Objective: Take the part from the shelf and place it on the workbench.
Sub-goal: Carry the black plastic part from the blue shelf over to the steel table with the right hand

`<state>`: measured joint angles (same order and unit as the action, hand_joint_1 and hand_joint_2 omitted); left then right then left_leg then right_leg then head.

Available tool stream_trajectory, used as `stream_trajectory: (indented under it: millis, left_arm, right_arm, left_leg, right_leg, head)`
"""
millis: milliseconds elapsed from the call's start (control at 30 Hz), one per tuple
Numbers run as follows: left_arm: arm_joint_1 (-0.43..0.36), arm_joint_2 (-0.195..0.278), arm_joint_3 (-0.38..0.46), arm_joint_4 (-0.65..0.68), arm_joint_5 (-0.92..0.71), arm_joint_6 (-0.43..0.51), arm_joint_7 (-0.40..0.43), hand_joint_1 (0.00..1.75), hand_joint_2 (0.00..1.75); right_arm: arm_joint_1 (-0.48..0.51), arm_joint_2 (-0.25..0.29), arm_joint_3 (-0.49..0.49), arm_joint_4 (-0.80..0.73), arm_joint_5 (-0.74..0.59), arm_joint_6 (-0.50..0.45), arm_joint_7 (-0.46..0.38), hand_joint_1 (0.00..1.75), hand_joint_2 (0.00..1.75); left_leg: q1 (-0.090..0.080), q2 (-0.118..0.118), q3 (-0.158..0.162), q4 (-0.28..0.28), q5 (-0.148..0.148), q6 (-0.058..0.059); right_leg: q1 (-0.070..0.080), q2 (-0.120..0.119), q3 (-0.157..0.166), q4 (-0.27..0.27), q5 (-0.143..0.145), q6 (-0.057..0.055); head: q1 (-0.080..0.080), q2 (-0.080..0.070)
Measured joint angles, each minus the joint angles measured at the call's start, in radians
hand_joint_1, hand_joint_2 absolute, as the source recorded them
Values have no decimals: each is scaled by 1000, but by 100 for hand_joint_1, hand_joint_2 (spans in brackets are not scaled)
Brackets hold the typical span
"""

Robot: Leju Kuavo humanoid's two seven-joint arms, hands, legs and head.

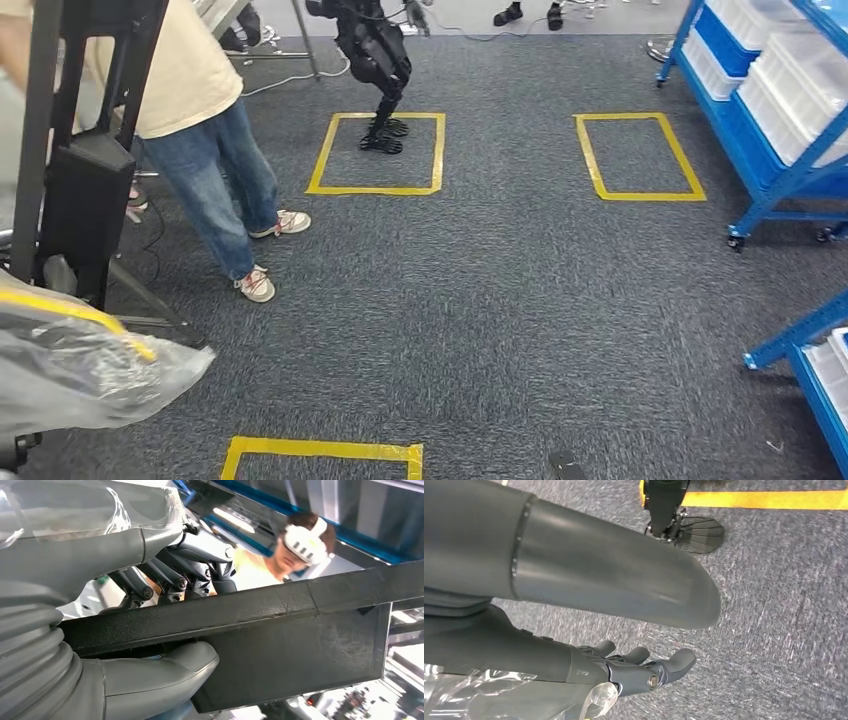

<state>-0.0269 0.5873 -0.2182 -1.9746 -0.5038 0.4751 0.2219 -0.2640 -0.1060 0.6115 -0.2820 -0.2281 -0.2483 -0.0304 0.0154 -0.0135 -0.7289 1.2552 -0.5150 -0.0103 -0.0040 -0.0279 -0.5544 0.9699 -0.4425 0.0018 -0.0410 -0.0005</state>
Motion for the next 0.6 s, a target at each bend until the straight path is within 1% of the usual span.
stream_trajectory:
  millis: [33, 67, 100, 133, 167, 200, 233, 267, 300, 333, 367, 400, 433, 467, 500, 533, 567, 600]
  left_arm:
    - [0, -1, -2, 0, -1, 1, 0, 175, 175]
    - [0, -3, -5, 0, -2, 1, 0, 175, 175]
    - [-2, -4, -7, 0, -5, 1, 0, 175, 175]
    - [-4, -4, -9, 0, -7, 2, 0, 175, 175]
    - [-7, -5, -11, 1, -8, 3, 0, 175, 175]
    - [-10, -6, -13, 1, -9, 4, 0, 175, 175]
    - [-13, -7, -15, 1, -9, 7, 0, 175, 175]
    - [-14, -8, -16, 1, -9, 10, 0, 175, 175]
    - [-15, -8, -17, 1, -8, 12, 0, 175, 175]
    - [-17, -8, -18, 1, -8, 16, 0, 175, 175]
    - [-20, -9, -19, 1, -7, 18, 0, 175, 175]
    - [-23, -11, -21, 1, -6, 19, 0, 175, 175]
    - [-25, -12, -23, 1, -4, 21, 0, 175, 175]
    - [-25, -14, -25, 2, -2, 22, 0, 175, 175]
    - [-24, -15, -28, 2, -1, 22, 0, 175, 175]
    - [-23, -16, -29, 2, 0, 23, 0, 175, 175]
    - [-22, -17, -30, 2, 2, 23, 0, 175, 175]
    - [-22, -17, -31, 2, 4, 24, 0, 175, 175]
  right_arm:
    - [2, -2, 0, 0, 0, 2, 0, 0, 0]
    - [2, -3, 0, 0, 1, 4, 0, 0, 0]
    - [3, -3, 0, 0, 1, 5, 0, 0, 0]
    - [3, -3, 0, 0, 1, 5, -1, 0, 0]
    - [3, -4, 0, 0, 1, 5, -2, 0, 0]
    - [3, -5, 0, 0, 1, 5, -3, 0, 0]
    - [2, -6, 0, 0, 1, 5, -3, 0, 0]
    - [0, -7, 0, 0, 0, 5, -4, 0, 0]
    - [-1, -8, 0, 0, 1, 5, -4, 0, 0]
    - [-2, -10, 0, -1, 1, 5, -4, 0, 0]
    - [-1, -11, 0, -1, 2, 5, -4, 0, 0]
    - [2, -13, 0, -1, 2, 5, -3, 0, 0]
    - [4, -14, 0, -1, 2, 5, -2, 0, 0]
    - [7, -15, 0, -1, 2, 5, -1, 0, 0]
    - [9, -15, 0, -1, 2, 5, 0, 0, 0]
    - [11, -16, 1, -1, 2, 5, 0, 0, 0]
    - [13, -18, 1, -1, 2, 5, 0, 0, 0]
    - [15, -20, 1, -1, 2, 5, 0, 0, 0]
  left_leg:
    - [0, 3, -2, 7, 5, 2]
    - [-2, 8, 18, -31, 27, 6]
    - [-6, 23, 56, -103, 59, 13]
    - [-13, 51, 98, -181, 86, 22]
    - [-21, 73, 131, -243, 106, 30]
    - [-27, 89, 150, -282, 115, 37]
    - [-32, 92, 155, -294, 115, 41]
    - [-32, 78, 155, -297, 117, 43]
    - [-29, 65, 158, -301, 120, 46]
    - [-26, 51, 161, -305, 123, 50]
    - [-21, 38, 166, -310, 126, 55]
    - [-17, 26, 169, -313, 128, 58]
    - [-16, 14, 168, -313, 128, 61]
    - [-15, 1, 168, -313, 128, 62]
    - [-14, -14, 167, -312, 127, 63]
    - [-13, -29, 168, -311, 127, 62]
    - [-11, -45, 169, -310, 126, 61]
    - [-8, -61, 171, -309, 125, 58]
  right_leg:
    - [3, -13, 1, 0, -2, -1]
    - [5, -27, 3, 0, -3, -2]
    - [7, -38, 5, 0, -5, -1]
    - [10, -50, 9, 0, -8, 0]
    - [12, -61, 12, 0, -11, 4]
    - [14, -71, 15, 0, -15, 8]
    - [14, -82, 18, -1, -18, 13]
    - [14, -93, 22, -2, -22, 18]
    - [12, -97, 26, -1, -26, 24]
    - [11, -83, 26, 10, -36, 29]
    - [9, -56, 16, 38, -54, 35]
    - [7, -23, -7, 90, -83, 39]
    - [6, 6, -41, 159, -116, 42]
    - [4, 18, -79, 231, -146, 44]
    - [3, 23, -108, 283, -160, 47]
    - [0, 24, -120, 298, -154, 48]
    - [-3, 27, -111, 272, -127, 51]
    - [-7, 36, -84, 209, -86, 54]
  head:
    - [0, 0]
    - [0, 0]
    - [0, 0]
    - [0, 0]
    - [0, 0]
    - [0, 0]
    - [0, 0]
    - [0, 0]
    - [0, 0]
    - [1, 0]
    - [1, 0]
    - [2, 0]
    - [2, 0]
    - [3, 0]
    - [3, 0]
    - [3, 0]
    - [3, 0]
    - [3, 0]
